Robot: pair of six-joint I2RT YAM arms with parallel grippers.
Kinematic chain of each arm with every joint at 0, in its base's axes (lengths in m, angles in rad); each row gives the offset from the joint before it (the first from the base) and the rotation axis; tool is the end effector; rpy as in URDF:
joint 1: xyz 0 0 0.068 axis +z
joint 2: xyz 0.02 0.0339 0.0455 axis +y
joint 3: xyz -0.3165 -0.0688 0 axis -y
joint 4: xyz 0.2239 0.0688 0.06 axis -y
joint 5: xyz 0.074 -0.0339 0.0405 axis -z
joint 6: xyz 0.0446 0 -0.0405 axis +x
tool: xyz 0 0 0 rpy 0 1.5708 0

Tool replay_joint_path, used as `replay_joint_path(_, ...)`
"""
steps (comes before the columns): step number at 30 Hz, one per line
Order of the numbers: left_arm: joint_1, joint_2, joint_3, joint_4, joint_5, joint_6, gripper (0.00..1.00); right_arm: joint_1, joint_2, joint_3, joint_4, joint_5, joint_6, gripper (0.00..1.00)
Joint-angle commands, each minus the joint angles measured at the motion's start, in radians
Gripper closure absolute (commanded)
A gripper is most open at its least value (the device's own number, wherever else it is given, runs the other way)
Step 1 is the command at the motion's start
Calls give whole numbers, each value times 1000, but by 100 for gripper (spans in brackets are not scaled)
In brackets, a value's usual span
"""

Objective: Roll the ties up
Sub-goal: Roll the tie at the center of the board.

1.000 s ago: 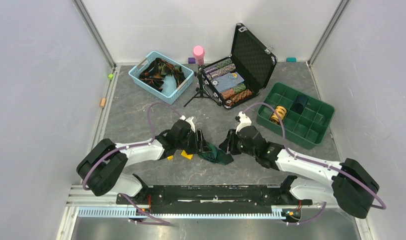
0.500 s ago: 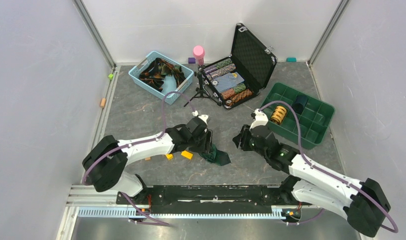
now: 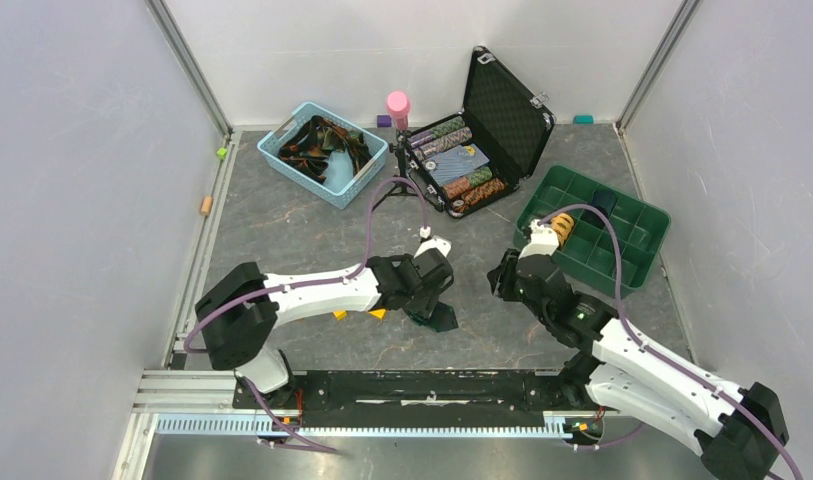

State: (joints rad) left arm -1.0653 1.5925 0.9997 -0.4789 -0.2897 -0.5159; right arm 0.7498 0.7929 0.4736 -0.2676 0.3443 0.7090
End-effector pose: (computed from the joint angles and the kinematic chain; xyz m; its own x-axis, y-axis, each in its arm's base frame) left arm 0.1574 -0.2580 0.2521 -0.7508 0.3803 -0.5401 0.4620 0.8867 -0.0179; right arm 0.1024 0.0748 0.2614 -0.5914 0.2868 -0.7537 -0.0669 0.9140 0.4002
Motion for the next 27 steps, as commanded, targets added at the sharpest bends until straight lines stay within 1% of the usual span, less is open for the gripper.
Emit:
replay_joint_path(1,-34,50,46,-119,-156,69,40,-6,-47,5,-29,79,1,62)
replay_joint_path(11,-96,171,167,-221,-349,163,40,-7,-108,40,-107,160,1,63)
replay_joint_path(21,-184,292,246,-294,-482,169,40,-8,-177,55,-154,236,-1,64)
replay_joint_path(26,-221,335,289,-324,-505,146,36,-7,-184,54,-169,242,0,64)
replay_joint_path(27,-226,338,297,-330,-506,139,33,-7,-185,52,-170,243,-2,64)
